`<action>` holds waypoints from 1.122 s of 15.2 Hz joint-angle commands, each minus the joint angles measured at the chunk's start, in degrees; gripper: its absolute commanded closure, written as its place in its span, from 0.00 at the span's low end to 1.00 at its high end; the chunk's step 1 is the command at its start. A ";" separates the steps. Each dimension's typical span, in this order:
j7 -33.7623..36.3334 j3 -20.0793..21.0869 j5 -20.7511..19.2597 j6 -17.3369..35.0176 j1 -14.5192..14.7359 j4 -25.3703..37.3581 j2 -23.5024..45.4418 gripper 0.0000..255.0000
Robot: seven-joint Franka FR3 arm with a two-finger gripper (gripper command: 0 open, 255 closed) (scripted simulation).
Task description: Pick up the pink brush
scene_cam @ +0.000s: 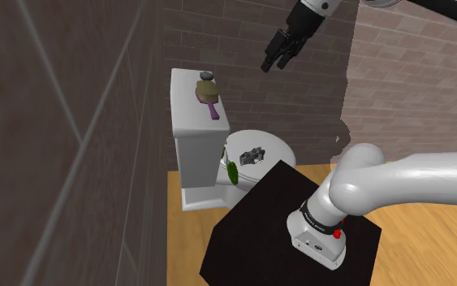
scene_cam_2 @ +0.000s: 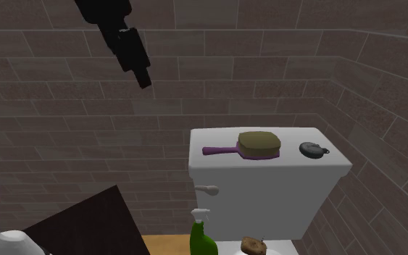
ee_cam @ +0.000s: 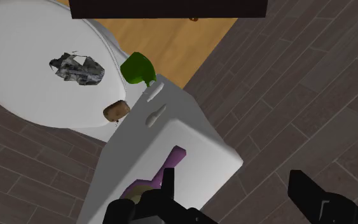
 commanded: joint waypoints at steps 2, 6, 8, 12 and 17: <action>0.75 0.12 0.17 1.20 -0.24 0.24 2.05 0.00; 3.67 0.45 0.83 5.63 -1.18 1.81 10.49 0.00; 5.09 0.51 1.15 7.59 -1.60 2.96 14.82 0.00; 7.82 0.43 1.80 10.97 -2.36 5.93 23.63 0.00; 10.96 0.00 2.76 14.10 -3.21 10.83 34.77 0.00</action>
